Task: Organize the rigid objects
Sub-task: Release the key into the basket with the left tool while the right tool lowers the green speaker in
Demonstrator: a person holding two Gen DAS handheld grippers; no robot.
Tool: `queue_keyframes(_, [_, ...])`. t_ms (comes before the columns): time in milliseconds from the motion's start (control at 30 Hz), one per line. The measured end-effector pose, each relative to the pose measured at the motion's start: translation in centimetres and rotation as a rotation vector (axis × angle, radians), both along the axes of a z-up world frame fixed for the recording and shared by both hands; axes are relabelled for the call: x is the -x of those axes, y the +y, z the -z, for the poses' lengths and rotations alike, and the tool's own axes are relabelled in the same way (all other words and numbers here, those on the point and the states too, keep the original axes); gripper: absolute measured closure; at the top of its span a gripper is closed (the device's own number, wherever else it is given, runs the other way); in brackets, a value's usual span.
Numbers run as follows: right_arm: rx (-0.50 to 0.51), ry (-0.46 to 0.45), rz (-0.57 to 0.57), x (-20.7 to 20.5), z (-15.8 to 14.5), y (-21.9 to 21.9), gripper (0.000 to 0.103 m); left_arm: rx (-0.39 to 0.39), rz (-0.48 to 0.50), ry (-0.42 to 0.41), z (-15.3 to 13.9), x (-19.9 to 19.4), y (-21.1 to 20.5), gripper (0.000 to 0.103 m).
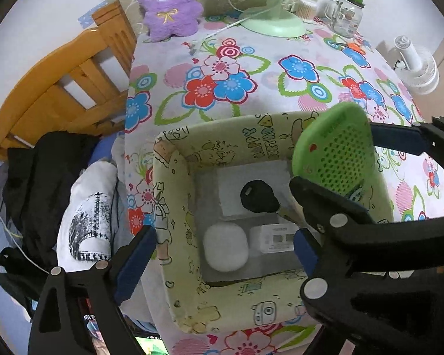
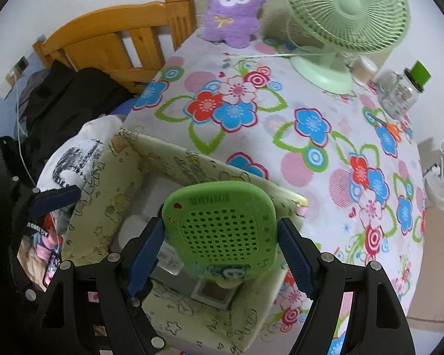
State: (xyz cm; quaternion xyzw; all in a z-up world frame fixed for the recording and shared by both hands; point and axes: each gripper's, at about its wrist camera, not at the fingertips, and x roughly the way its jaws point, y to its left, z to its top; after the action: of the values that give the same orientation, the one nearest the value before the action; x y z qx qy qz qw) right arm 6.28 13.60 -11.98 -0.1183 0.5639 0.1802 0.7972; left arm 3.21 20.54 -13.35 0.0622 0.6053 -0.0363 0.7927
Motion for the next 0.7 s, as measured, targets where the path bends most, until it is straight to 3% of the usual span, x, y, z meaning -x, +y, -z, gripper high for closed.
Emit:
queue_keyframes(267, [-0.05, 0.043, -0.044, -0.8, 1.0, 1.9, 0.022, 0.069, -0.025, 0.045, 0.9, -0.4, 1.6, 0.008])
queue_keyframes(333, [-0.065, 0.048, -0.061, -0.9, 1.3, 2.4, 0.02, 0.086, -0.033, 0.06, 1.2, -0.5, 1.8, 0.008])
queue_keyframes(367, [-0.064, 0.047, -0.061, -1.0, 1.4, 2.5, 0.014, 0.091, -0.032, 0.068, 1.3, -0.5, 1.8, 0.008])
queue_keyframes(433, [-0.053, 0.044, -0.056, -1.1, 1.6, 2.4, 0.006, 0.085, -0.027, 0.065, 1.4, -0.4, 1.6, 0.008])
queue_keyframes(533, [-0.054, 0.054, -0.049, -1.1, 1.7, 2.0, 0.005, 0.094, -0.013, 0.066, 1.4, -0.3, 1.2, 0.008])
queue_keyframes(700, [-0.018, 0.047, -0.03, -0.8, 1.7, 1.1, 0.003, 0.04, 0.002, 0.064, 1.6, -0.2, 0.5, 0.008])
